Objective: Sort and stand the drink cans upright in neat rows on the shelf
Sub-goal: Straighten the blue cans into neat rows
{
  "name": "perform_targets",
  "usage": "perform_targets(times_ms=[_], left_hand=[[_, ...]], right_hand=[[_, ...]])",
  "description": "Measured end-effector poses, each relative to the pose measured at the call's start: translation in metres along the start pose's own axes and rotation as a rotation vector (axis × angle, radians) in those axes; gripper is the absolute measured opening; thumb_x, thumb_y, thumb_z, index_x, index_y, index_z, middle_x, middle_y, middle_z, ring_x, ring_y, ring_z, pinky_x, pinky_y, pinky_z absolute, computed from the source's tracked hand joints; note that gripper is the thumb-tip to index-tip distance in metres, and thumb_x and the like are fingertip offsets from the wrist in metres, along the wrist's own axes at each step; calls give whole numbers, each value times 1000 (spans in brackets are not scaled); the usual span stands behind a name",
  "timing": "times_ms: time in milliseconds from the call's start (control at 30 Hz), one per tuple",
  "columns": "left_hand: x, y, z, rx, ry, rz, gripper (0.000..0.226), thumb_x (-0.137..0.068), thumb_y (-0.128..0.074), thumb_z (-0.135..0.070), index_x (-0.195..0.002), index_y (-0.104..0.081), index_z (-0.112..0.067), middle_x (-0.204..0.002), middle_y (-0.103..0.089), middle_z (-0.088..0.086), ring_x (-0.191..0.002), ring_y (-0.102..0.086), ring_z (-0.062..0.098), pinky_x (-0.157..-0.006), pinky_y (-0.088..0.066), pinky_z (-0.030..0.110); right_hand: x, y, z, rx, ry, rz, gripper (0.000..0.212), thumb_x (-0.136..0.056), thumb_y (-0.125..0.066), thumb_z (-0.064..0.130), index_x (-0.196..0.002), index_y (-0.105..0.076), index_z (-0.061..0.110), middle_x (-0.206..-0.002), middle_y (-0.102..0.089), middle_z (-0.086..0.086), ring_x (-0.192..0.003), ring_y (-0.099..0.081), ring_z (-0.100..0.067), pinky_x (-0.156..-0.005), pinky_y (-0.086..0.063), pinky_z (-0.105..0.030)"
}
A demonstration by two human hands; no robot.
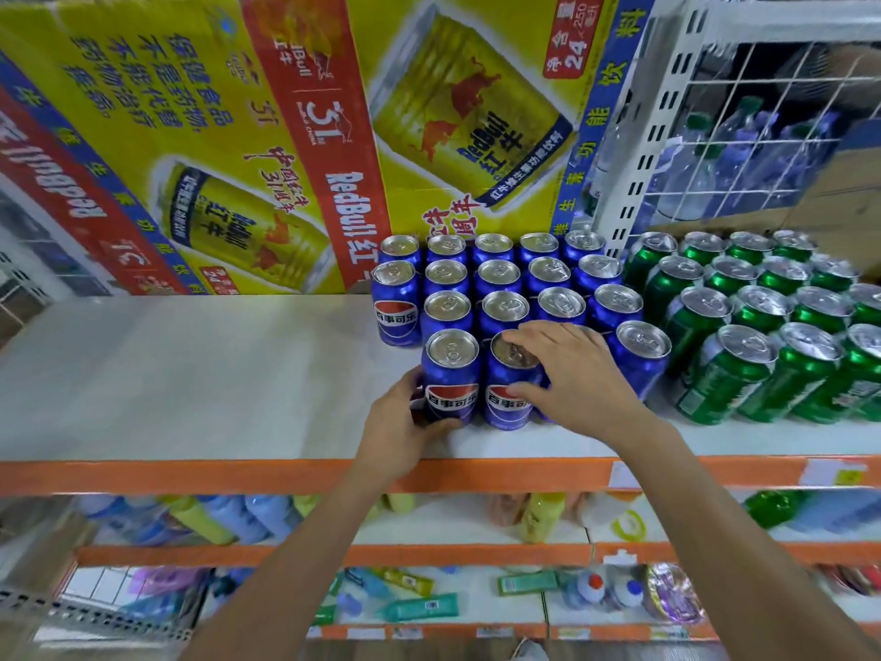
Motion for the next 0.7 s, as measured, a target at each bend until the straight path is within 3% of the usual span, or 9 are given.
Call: perform_targets(times_ms=[267,433,700], left_hand=[[1,1,1,-49,-43,0,66,-70,-83,-28,-129,-53,-21,-112,-64,-16,-101,-61,3,-78,-40,0],[5,1,-4,-65,-59,-31,63,-71,-83,-23,-126,-54,-19,-106,-62,-19,-89,-56,-10,-74,-37,-3],[6,-2,-3,-112,-54,-31,62,-74,-81,-23,-128,-52,-20,-108,-60,-17,-97,-57,3,-73,-37,-3]], right_hand=[[-1,-3,-2,-77,-33,7,59,-82,-67,39,-135,-44,31,-141,-42,10,-128,-38,-16,-109,-15,-35],[1,-3,0,-61,-41,-22,56,-83,-67,39,-133,-45,31,-136,-44,9,-126,-39,-17,-108,-15,-33],[0,-3,-1,-53,-36,-32,57,-82,-67,41,-133,-46,29,-134,-46,7,-125,-41,-19,-108,-18,-35]])
Point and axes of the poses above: each hand's wrist, its own x-axis away from the middle knuckle, its own y-axis out of the back of the hand, z = x × y, the point moved 5 cm from there along -x, towards the middle knuckle
